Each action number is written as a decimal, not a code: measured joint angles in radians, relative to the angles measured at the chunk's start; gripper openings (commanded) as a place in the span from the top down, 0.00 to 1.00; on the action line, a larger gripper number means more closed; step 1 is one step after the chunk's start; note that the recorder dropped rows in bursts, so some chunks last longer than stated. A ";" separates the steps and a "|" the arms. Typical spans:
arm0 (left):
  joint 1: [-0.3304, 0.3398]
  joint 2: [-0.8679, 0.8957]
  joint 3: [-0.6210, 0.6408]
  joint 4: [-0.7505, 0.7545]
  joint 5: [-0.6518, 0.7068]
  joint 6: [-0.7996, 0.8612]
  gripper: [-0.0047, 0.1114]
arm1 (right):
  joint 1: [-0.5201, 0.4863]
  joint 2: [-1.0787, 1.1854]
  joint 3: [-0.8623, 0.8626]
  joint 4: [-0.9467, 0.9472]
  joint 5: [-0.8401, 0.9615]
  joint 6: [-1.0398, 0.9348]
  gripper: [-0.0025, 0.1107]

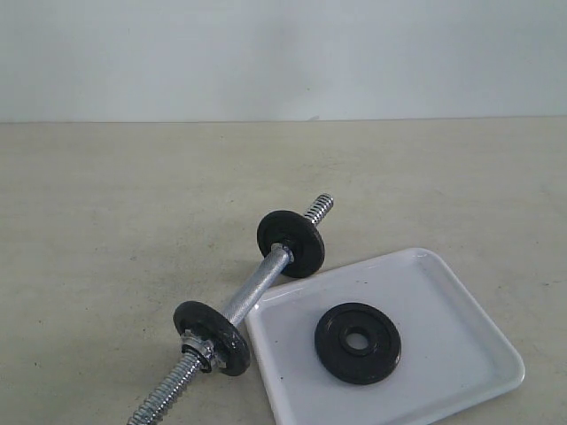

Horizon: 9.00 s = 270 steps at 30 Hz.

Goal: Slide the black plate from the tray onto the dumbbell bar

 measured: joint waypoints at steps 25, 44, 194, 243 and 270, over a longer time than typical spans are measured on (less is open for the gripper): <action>0.000 0.000 0.000 0.003 0.088 -0.068 0.08 | 0.000 0.000 0.000 0.224 -0.681 0.561 0.97; 0.000 0.000 0.034 -0.020 0.091 -0.164 0.26 | 0.026 0.000 0.000 0.035 -0.591 0.800 0.97; 0.000 0.126 0.382 -0.555 0.099 0.098 0.30 | 0.112 1.272 -0.806 0.618 0.794 -0.572 0.25; -0.339 1.612 -0.025 -1.196 -0.230 1.377 0.35 | 0.112 1.272 -0.806 0.813 0.731 -0.599 0.25; -0.452 1.869 -0.162 -1.277 -0.390 1.377 0.35 | 0.112 1.272 -0.806 0.813 0.629 -0.624 0.25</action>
